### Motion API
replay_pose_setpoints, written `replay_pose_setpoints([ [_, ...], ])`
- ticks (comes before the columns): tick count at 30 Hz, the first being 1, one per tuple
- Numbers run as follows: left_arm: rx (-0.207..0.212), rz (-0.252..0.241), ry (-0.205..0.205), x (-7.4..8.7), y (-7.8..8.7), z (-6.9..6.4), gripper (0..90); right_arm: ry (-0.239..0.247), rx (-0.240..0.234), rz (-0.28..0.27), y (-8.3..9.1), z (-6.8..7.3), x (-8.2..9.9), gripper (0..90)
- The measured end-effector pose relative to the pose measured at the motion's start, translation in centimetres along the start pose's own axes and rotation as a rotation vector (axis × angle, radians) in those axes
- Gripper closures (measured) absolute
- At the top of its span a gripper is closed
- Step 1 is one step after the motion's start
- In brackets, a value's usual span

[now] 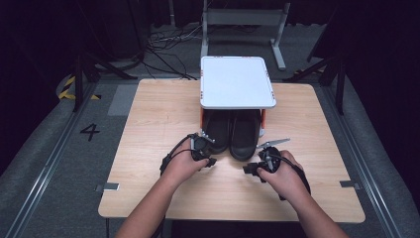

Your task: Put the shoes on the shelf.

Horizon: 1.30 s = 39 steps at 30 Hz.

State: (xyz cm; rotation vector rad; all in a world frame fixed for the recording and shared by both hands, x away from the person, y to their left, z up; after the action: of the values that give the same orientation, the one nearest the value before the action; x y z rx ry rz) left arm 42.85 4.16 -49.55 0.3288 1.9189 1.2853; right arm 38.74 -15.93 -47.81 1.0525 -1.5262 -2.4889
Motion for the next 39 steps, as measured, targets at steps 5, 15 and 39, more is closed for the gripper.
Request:
replay_pose_setpoints([
  [5, 0.019, -0.013, 0.007, -0.7, -0.9, -0.2, 62.9, 0.001, 0.002, 0.008, -1.0, 0.6, -0.9, 76.0],
  [15, 0.020, -0.020, 0.006, -1.9, -1.5, -0.3, 62.6, -0.053, 0.006, 0.037, -2.2, -0.6, -2.4, 81.1],
  [39, -0.020, -0.082, 0.050, -4.9, -2.9, 0.3, 63.4, -0.079, 0.187, 0.005, -3.2, -4.8, -6.3, 81.8],
])
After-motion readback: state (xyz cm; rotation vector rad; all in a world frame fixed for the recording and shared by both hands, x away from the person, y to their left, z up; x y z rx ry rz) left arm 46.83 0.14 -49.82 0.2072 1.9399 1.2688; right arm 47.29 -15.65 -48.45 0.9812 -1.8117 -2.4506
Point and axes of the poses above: each handheld gripper's, and its own axes: y roughly backward along the jaws, x roughly out of its underside, z roughly to its left, the point moved 5 cm from there along -y, roughly forward along the jaws, and after that the axes turned 2 degrees about z, right-handed, at the moved point
